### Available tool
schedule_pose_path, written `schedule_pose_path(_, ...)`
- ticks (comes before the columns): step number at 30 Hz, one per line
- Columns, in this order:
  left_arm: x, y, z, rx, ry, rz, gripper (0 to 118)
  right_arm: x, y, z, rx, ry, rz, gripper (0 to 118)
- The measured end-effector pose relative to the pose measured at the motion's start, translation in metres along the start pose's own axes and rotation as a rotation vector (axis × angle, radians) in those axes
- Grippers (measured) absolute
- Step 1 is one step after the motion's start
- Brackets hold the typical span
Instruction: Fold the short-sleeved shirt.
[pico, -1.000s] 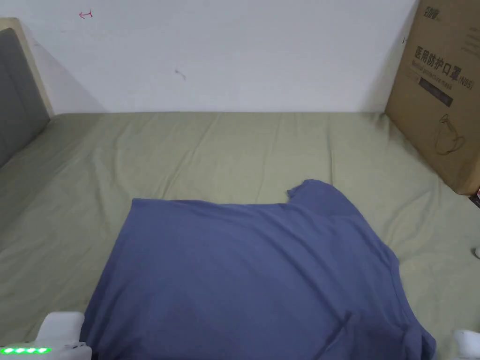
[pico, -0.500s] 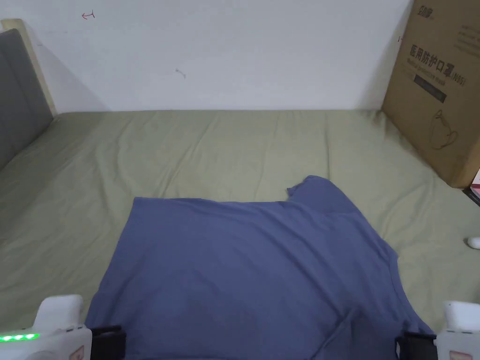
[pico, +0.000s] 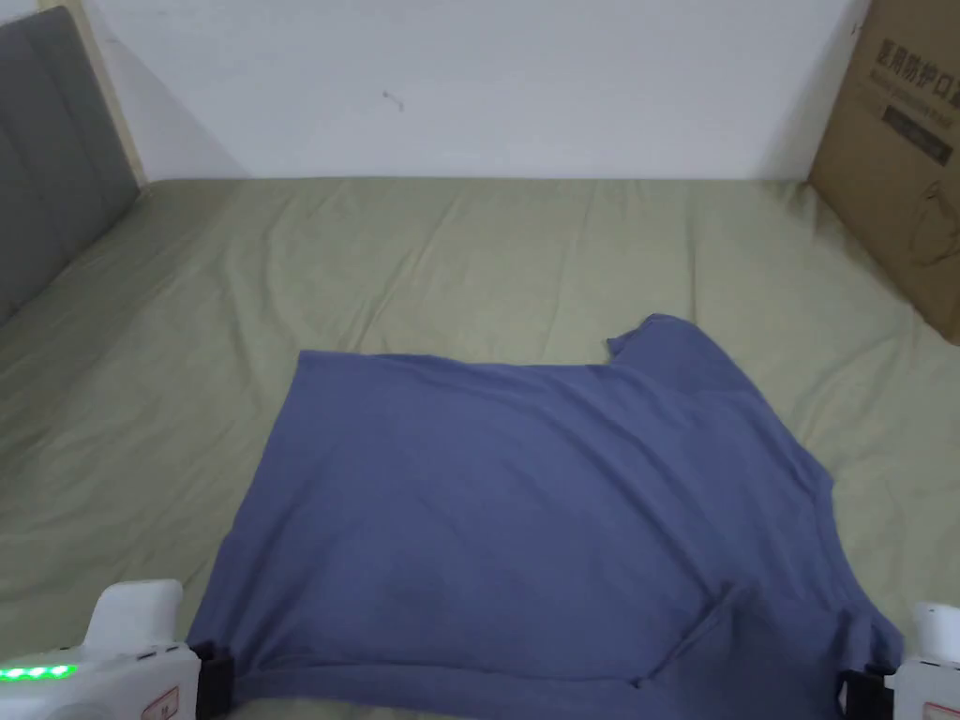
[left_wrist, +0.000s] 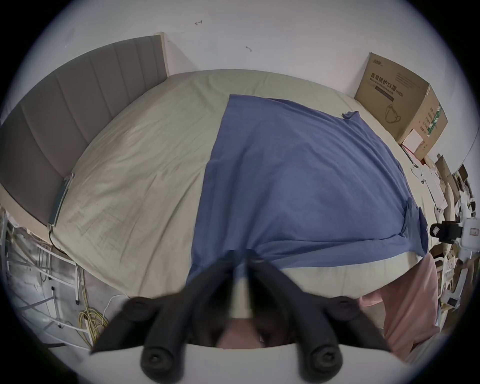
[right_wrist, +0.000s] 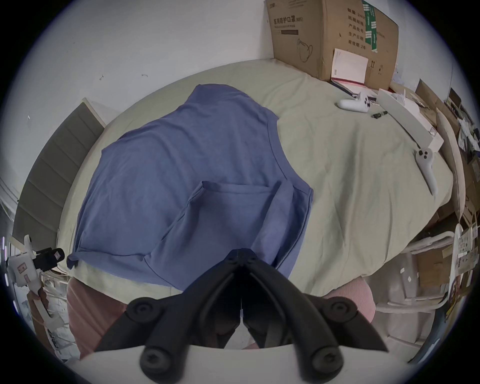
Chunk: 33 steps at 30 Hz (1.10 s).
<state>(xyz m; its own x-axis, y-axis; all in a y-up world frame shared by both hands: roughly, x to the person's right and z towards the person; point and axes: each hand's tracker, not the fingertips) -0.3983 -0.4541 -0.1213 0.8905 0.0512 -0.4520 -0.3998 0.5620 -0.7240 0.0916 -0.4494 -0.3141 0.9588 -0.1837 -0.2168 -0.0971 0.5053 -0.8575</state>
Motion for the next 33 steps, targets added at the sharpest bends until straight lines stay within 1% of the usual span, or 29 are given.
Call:
schedule_pose_path(2, -0.004, -0.002, -0.003, -0.016, 0.010, 0.020, 91, -0.002, -0.001, 0.001, -0.004, -0.009, -0.002, 0)
schedule_pose_path(3, -0.004, -0.003, -0.005, -0.019, 0.001, 0.028, 107, -0.003, -0.002, 0.001, -0.005, -0.008, -0.001, 0)
schedule_pose_path(4, -0.002, -0.004, -0.004, -0.020, -0.007, 0.029, 117, -0.003, -0.003, 0.001, -0.011, -0.005, -0.003, 0)
schedule_pose_path(6, 0.004, -0.004, -0.010, -0.033, -0.016, 0.013, 113, -0.003, -0.004, -0.001, -0.021, 0.002, -0.011, 0)
schedule_pose_path(8, 0.010, -0.006, -0.021, -0.055, -0.008, -0.021, 113, -0.004, -0.007, -0.003, -0.033, 0.009, -0.022, 0)
schedule_pose_path(9, 0.012, -0.006, -0.030, -0.089, 0.001, -0.039, 108, -0.003, -0.008, -0.005, -0.040, 0.014, -0.024, 0)
schedule_pose_path(10, 0.015, -0.006, -0.037, -0.101, 0.011, -0.039, 82, -0.002, -0.008, -0.006, -0.046, 0.013, -0.025, 0)
schedule_pose_path(12, 0.015, -0.008, -0.054, -0.146, 0.014, -0.044, 6, -0.003, -0.010, -0.005, -0.051, 0.014, -0.022, 0)
schedule_pose_path(13, 0.015, -0.010, -0.061, -0.172, -0.010, -0.030, 3, -0.003, -0.011, -0.004, -0.053, 0.013, -0.020, 0)
schedule_pose_path(16, 0.020, -0.004, -0.044, -0.129, 0.005, -0.065, 3, 0.000, -0.013, 0.003, -0.049, 0.009, -0.018, 0)
schedule_pose_path(18, 0.019, -0.001, -0.037, -0.123, -0.002, -0.065, 3, 0.004, -0.015, 0.009, -0.037, 0.003, -0.014, 0)
schedule_pose_path(20, 0.015, 0.000, -0.032, -0.122, -0.008, -0.060, 3, 0.005, -0.017, 0.012, -0.027, 0.019, 0.000, 0)
schedule_pose_path(21, 0.015, -0.001, -0.032, -0.125, -0.012, -0.057, 3, 0.005, -0.017, 0.012, -0.034, 0.024, 0.009, 11)
schedule_pose_path(22, 0.015, -0.002, -0.033, -0.127, -0.013, -0.056, 3, 0.005, -0.017, 0.010, -0.058, 0.020, 0.037, 47)
schedule_pose_path(23, 0.016, -0.003, -0.033, -0.129, -0.011, -0.057, 3, 0.003, -0.018, 0.008, -0.070, 0.005, 0.063, 76)
schedule_pose_path(24, 0.014, -0.005, -0.034, -0.130, -0.009, -0.055, 3, -0.001, -0.021, 0.004, -0.075, -0.035, 0.089, 85)
schedule_pose_path(25, 0.014, -0.005, -0.035, -0.132, -0.008, -0.053, 3, -0.002, -0.023, -0.002, -0.091, -0.052, 0.115, 84)
schedule_pose_path(27, 0.015, -0.006, -0.037, -0.135, -0.006, -0.046, 3, 0.001, -0.023, -0.015, -0.115, -0.052, 0.111, 83)
schedule_pose_path(28, 0.013, -0.007, -0.036, -0.135, -0.006, -0.042, 3, 0.003, -0.023, -0.021, -0.135, -0.047, 0.098, 67)
schedule_pose_path(29, 0.013, -0.006, -0.036, -0.136, -0.008, -0.040, 3, 0.007, -0.025, -0.027, -0.142, -0.032, 0.085, 39)
schedule_pose_path(30, 0.013, -0.006, -0.036, -0.136, -0.009, -0.039, 3, 0.010, -0.025, -0.034, -0.152, -0.031, 0.089, 14)
schedule_pose_path(31, 0.012, -0.006, -0.036, -0.139, -0.012, -0.039, 3, 0.011, -0.026, -0.039, -0.190, -0.073, 0.074, 14)
schedule_pose_path(32, 0.011, -0.005, -0.034, -0.139, -0.013, -0.039, 3, 0.013, -0.026, -0.039, -0.173, -0.071, 0.063, 13)
schedule_pose_path(33, 0.011, -0.005, -0.033, -0.139, -0.015, -0.037, 3, 0.015, -0.024, -0.035, -0.170, -0.041, 0.067, 13)
